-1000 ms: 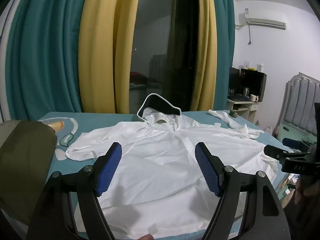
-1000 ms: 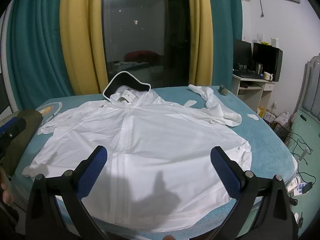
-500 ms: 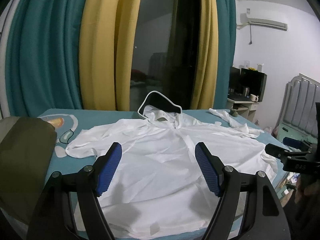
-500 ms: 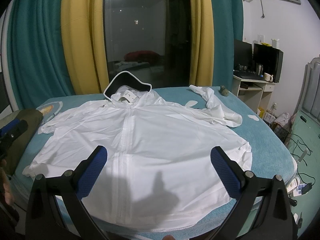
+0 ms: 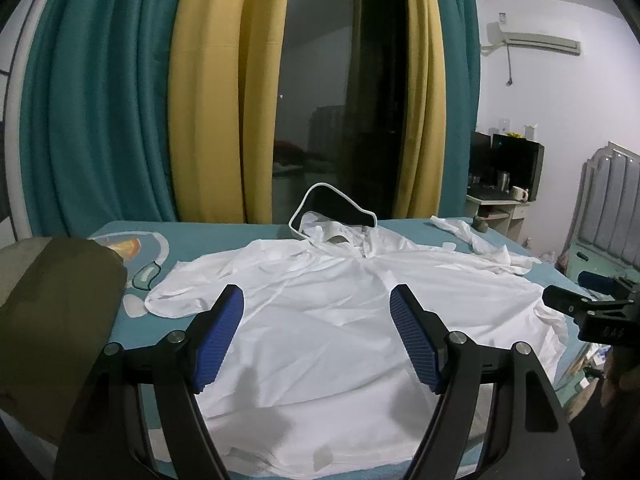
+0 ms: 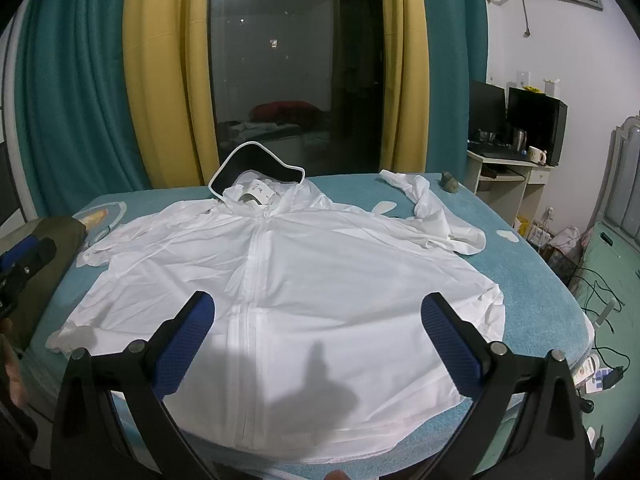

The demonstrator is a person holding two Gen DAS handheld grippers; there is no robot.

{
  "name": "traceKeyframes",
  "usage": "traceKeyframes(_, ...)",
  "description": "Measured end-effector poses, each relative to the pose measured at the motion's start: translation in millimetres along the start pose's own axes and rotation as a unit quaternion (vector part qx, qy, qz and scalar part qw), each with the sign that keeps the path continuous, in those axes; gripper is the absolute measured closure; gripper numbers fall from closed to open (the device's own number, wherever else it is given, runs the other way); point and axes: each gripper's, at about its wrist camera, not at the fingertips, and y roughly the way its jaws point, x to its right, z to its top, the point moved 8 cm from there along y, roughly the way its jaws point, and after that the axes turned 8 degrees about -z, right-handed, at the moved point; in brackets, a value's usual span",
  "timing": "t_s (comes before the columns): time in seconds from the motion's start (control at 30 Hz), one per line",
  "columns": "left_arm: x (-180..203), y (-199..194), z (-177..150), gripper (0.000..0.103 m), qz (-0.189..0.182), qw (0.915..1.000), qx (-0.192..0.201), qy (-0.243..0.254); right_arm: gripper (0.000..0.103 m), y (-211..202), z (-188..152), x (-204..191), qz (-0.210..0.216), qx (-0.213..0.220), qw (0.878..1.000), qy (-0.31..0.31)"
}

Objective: Fold large clothes

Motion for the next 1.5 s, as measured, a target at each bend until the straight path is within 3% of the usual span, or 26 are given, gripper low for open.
traceKeyframes(1.5,-7.8,-2.0,2.2,0.025,0.000,1.0000,0.003,-0.006,0.001,-0.3,-1.8,2.0,-0.003,-0.001,1.000,0.002)
